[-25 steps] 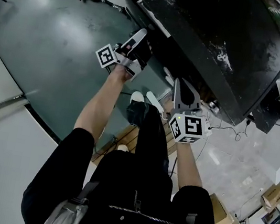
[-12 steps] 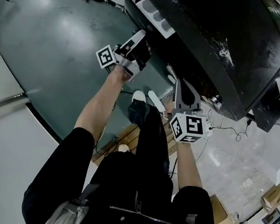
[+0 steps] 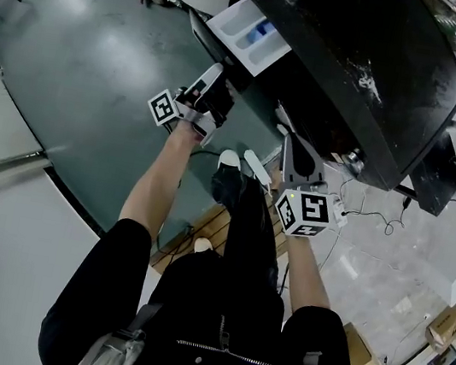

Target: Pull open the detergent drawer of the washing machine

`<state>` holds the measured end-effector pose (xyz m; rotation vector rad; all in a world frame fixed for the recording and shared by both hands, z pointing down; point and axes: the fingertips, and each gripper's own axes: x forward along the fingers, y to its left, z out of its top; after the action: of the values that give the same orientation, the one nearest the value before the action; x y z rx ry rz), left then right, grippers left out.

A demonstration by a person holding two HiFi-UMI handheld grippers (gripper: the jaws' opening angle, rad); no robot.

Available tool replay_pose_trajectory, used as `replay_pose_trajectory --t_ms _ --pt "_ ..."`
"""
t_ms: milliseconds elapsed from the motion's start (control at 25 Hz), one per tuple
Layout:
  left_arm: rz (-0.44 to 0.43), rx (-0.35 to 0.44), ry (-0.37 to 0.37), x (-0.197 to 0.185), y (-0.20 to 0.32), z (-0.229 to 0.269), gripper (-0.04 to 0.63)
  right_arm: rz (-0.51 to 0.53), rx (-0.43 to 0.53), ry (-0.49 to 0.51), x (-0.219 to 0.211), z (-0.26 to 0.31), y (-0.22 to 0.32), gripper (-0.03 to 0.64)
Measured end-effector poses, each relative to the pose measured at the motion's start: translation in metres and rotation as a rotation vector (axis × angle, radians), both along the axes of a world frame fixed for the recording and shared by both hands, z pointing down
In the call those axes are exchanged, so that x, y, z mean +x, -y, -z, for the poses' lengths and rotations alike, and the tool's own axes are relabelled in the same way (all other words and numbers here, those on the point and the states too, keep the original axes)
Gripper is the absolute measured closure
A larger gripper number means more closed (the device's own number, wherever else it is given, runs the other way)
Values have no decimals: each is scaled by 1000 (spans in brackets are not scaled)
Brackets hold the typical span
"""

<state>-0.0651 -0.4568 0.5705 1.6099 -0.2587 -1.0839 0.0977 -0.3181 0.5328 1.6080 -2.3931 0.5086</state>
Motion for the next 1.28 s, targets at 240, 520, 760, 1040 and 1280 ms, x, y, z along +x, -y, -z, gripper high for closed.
replay_pose_trajectory --t_ms 240,520,760,1040,1280 --pt "17 -5 1 -17 -16 -1 479 -2 -12 -2 -1 1 -19 611" --pt "52 -20 56 -30 -34 -7 555 -5 -1 -12 3 6 -35 611" --pt "131 24 294 -44 -53 6 568 -3 5 -7 4 12 -51 611" --pt "168 210 889 -35 -86 43 575 12 44 -27 -2 31 -61 611" --pt "254 365 1361 -37 -128 71 575 13 83 -23 -6 59 -79 611"
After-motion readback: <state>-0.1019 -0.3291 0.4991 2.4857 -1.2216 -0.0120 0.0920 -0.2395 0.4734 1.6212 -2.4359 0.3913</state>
